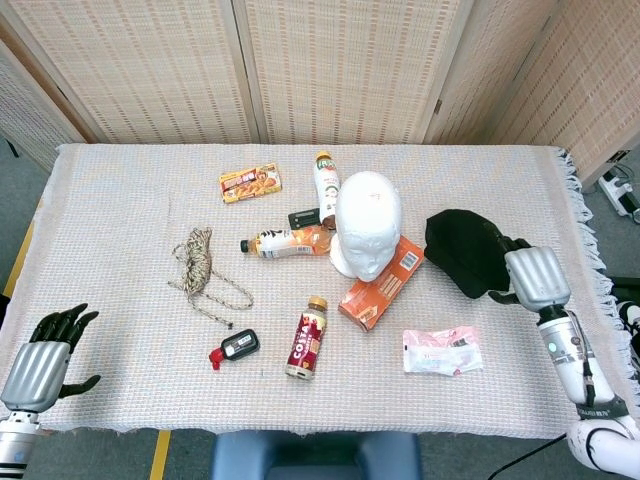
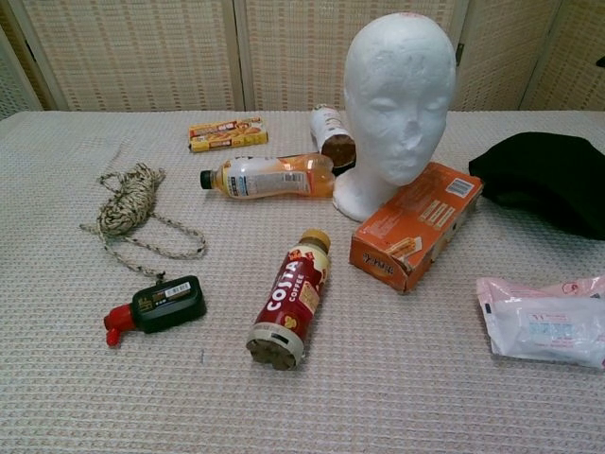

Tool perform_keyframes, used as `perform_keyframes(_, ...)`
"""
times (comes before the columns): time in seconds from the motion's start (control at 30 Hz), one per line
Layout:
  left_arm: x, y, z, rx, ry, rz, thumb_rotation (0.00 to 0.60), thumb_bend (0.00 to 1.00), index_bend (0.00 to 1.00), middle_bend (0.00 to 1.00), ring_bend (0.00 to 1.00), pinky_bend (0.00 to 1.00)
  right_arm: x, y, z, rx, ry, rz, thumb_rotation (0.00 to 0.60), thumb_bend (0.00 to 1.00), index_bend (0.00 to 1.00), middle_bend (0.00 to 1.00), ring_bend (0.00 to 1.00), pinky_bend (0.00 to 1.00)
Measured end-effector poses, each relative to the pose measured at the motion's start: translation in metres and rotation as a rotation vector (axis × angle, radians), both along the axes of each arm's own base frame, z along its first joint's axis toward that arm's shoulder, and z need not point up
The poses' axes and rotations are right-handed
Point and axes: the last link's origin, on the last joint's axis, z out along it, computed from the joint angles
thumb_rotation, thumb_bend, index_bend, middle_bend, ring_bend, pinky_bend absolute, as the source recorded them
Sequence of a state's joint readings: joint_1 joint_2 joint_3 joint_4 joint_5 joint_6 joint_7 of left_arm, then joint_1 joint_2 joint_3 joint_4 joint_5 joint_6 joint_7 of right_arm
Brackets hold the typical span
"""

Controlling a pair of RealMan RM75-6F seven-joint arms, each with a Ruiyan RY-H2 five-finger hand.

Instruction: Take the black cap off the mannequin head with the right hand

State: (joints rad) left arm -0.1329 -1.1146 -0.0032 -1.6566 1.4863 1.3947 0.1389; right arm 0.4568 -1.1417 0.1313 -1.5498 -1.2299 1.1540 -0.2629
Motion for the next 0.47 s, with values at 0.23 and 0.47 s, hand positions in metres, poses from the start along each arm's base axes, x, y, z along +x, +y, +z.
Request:
perform_keyframes(0.23,0.002,0.003,0.000,0.014,0.000,-0.007,0.600,0.07,0.18,0.11,0.13,0.14,-0.018,0.048,0.023,-0.111,-0.045,0.003,0.600,0.01,0.24,0.38,0.35,0.58)
perform_keyframes(0.47,0.007,0.007,-0.006,0.026,-0.009,-0.019,0.600,0.07,0.18,0.11,0.13,0.14,-0.039,0.108,0.032,-0.161,-0.067,-0.050,0.600,0.01,0.23,0.38,0.31,0.53)
